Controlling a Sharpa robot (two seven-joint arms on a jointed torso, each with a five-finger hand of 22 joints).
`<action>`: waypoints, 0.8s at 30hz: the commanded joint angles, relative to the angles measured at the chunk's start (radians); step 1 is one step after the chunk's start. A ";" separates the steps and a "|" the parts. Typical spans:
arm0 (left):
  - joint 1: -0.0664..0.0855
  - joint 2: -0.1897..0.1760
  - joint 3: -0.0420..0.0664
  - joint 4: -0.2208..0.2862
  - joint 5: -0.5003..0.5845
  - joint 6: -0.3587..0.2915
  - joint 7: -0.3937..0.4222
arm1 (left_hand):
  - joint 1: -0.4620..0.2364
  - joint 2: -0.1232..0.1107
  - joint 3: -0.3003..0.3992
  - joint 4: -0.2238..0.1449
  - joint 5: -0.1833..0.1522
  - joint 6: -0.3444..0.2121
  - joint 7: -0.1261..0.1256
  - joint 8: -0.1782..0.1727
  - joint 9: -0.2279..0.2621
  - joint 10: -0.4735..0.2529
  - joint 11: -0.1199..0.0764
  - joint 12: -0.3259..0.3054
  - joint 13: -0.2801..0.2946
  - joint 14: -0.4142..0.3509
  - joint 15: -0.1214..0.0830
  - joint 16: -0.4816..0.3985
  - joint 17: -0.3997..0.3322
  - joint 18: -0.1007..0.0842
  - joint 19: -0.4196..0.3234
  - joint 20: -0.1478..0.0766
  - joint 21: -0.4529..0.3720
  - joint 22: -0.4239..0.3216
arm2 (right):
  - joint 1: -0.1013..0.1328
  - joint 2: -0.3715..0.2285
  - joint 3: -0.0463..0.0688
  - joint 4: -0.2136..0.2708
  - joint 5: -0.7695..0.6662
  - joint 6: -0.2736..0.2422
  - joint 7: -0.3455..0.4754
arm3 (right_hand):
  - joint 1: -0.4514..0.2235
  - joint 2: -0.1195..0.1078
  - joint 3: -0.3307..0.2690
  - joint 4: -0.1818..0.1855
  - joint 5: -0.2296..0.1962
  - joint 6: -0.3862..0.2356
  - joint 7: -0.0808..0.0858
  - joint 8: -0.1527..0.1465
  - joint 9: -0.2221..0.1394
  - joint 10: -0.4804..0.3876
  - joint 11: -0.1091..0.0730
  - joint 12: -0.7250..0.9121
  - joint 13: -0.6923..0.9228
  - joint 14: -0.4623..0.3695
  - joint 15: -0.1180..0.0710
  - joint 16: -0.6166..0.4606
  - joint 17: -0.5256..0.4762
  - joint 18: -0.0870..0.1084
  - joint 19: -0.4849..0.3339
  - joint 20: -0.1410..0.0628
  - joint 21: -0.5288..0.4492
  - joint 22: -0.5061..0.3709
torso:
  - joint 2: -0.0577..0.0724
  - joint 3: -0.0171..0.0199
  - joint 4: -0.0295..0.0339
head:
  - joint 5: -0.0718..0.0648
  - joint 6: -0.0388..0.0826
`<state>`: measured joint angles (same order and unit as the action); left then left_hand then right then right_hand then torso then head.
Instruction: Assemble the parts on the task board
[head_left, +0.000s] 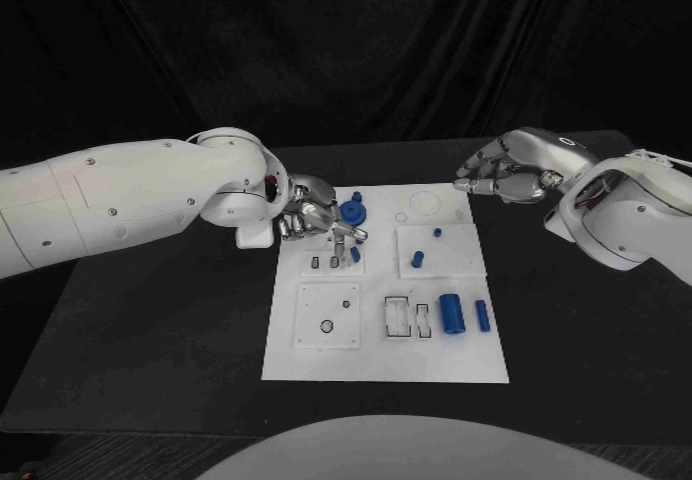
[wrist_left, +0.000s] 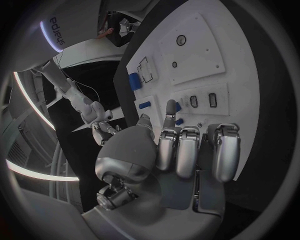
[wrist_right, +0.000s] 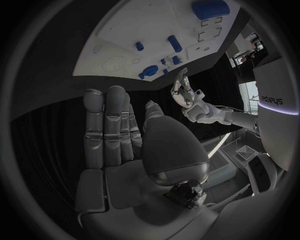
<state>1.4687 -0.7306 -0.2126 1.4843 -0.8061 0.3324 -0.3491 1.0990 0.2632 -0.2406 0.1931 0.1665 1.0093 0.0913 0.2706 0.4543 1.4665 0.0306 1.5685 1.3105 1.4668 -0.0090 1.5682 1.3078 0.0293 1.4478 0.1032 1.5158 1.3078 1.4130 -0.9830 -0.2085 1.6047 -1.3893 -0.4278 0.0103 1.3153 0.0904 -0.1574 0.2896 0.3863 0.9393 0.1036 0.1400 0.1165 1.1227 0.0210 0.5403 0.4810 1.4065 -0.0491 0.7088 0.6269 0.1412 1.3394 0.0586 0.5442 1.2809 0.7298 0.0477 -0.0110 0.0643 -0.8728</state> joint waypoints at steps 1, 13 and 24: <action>-0.005 0.015 0.000 -0.014 0.002 -0.015 -0.003 | 0.003 0.005 0.009 -0.005 0.005 -0.002 0.001 -0.006 0.002 0.104 0.001 0.002 0.260 0.104 0.000 0.003 0.263 0.003 -0.010 -0.001 -0.008 0.165 | -0.003 -0.004 0.001 -0.001 -0.001 -0.060 0.032 | -0.007 0.011 -0.010 -0.001 -0.010 0.003 0.003 -0.003 0.001 0.010 -0.001 -0.016 -0.013 0.005 0.000 -0.019 -0.013 0.019 0.001 0.001 -0.025 -0.013 | -0.001 -0.0003 -0.0005 | 0.008 0.000; -0.024 0.063 0.000 -0.070 0.002 -0.010 -0.004 | -0.003 -0.002 0.029 -0.021 0.004 -0.018 0.008 -0.026 0.008 0.104 0.007 0.002 0.260 0.104 0.006 0.003 0.263 0.009 -0.036 0.003 -0.022 0.149 | -0.003 -0.005 0.001 -0.008 0.006 -0.081 0.056 | -0.019 0.023 -0.020 0.002 -0.003 -0.005 0.007 -0.008 -0.001 -0.020 0.007 -0.042 -0.029 0.008 0.007 -0.031 -0.011 0.019 0.002 0.006 -0.056 -0.030 | -0.001 0.0010 -0.0010 | 0.032 0.000; -0.044 0.073 0.000 -0.089 0.002 -0.008 -0.003 | -0.014 -0.001 0.036 -0.020 0.002 -0.017 0.010 -0.031 0.013 0.104 0.009 0.002 0.260 0.104 0.008 0.003 0.263 0.012 -0.049 0.005 -0.030 0.140 | -0.007 -0.001 0.001 -0.019 0.016 -0.089 0.068 | -0.030 0.033 -0.023 0.002 0.001 -0.005 0.008 -0.009 0.000 -0.025 0.009 -0.045 -0.031 0.015 0.008 -0.012 0.009 0.017 0.007 0.007 -0.046 -0.027 | -0.001 0.0000 0.0005 | 0.034 0.000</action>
<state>1.4277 -0.6600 -0.2129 1.3957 -0.8067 0.3257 -0.3575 1.0955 0.2597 -0.2089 0.1724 0.1703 0.9948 0.0985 0.2437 0.4652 1.4665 0.0307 1.5684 1.3099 1.4668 -0.0090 1.5682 1.3076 0.0294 1.4031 0.1086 1.4901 1.3075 1.4090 -0.9848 -0.2084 1.5873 -1.3821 -0.4933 0.0642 1.2880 0.1175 -0.1726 0.2911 0.3816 0.9358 0.1072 0.1344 0.1167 1.1039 0.0322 0.5005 0.4514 1.4140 -0.0417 0.6938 0.6355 0.1567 1.3435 0.0627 0.4998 1.2544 0.7293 0.0483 -0.0116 0.0997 -0.8725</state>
